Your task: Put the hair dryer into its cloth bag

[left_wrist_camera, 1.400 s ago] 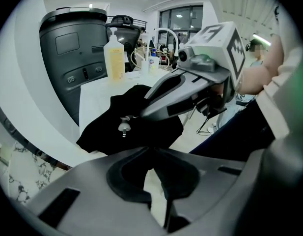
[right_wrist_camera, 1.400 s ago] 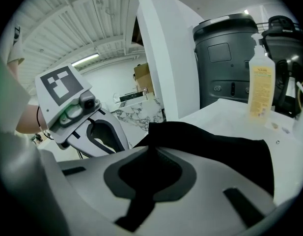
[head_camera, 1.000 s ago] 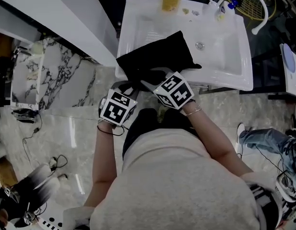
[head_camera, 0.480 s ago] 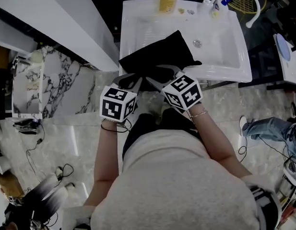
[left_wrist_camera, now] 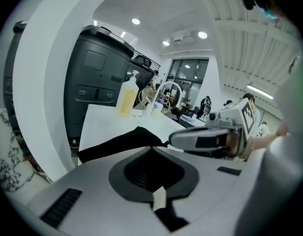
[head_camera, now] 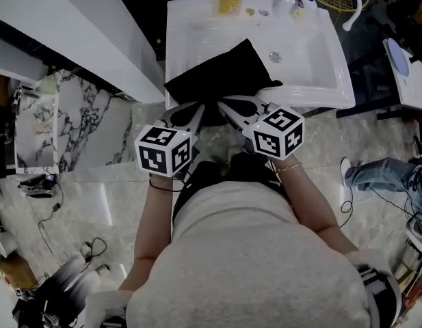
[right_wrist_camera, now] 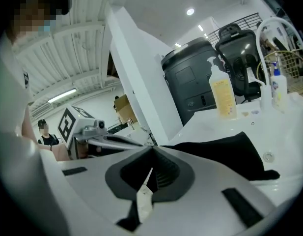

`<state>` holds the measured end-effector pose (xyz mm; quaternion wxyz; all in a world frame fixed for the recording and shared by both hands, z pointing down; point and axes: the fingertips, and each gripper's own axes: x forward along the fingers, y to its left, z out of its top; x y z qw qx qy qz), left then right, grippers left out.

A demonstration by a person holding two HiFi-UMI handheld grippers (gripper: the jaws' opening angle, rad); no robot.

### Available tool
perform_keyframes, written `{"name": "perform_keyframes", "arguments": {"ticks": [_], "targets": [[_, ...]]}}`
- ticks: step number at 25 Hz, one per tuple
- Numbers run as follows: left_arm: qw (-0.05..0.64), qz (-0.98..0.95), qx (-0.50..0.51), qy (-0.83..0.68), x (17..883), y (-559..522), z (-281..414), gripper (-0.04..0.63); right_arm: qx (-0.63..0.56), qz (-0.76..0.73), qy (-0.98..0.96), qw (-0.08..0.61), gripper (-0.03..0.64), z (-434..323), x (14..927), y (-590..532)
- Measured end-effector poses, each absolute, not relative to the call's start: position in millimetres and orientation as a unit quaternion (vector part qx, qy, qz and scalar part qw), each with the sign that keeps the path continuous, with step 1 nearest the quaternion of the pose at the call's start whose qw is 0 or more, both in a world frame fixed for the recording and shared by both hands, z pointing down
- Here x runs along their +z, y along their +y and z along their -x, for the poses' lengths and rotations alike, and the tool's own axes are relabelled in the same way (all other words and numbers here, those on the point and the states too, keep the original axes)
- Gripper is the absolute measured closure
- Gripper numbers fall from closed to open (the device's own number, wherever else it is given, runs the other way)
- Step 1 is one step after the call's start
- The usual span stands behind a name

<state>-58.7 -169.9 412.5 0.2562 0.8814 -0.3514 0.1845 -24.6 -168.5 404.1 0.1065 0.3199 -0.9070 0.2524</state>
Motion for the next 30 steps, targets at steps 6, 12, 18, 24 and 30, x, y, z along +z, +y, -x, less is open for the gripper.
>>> {"name": "perform_keyframes", "arguments": {"ticks": [6, 12, 18, 24, 30], "targets": [[0.206, -0.888, 0.227, -0.344, 415.2, -165.9, 50.5, 0.588, 0.222, -0.321, -0.913, 0.116, 0.618, 15.5, 391.0, -161.6], [0.218, -0.883, 0.231, -0.346, 416.9, -166.4, 47.6, 0.588, 0.196, -0.323, -0.917, 0.130, 0.618, 11.5, 391.1, -161.1], [0.241, -0.876, 0.236, -0.346, 421.1, -165.8, 46.2, 0.588, 0.213, -0.308, -0.918, 0.133, 0.618, 9.0, 397.5, -161.8], [0.264, -0.872, 0.231, -0.341, 423.8, -164.2, 46.1, 0.588, 0.234, -0.325, -0.908, 0.123, 0.618, 3.5, 406.3, -164.4], [0.272, -0.871, 0.228, -0.338, 426.3, -168.8, 42.8, 0.588, 0.238, -0.337, -0.902, 0.125, 0.618, -1.9, 412.8, -163.3]]}}
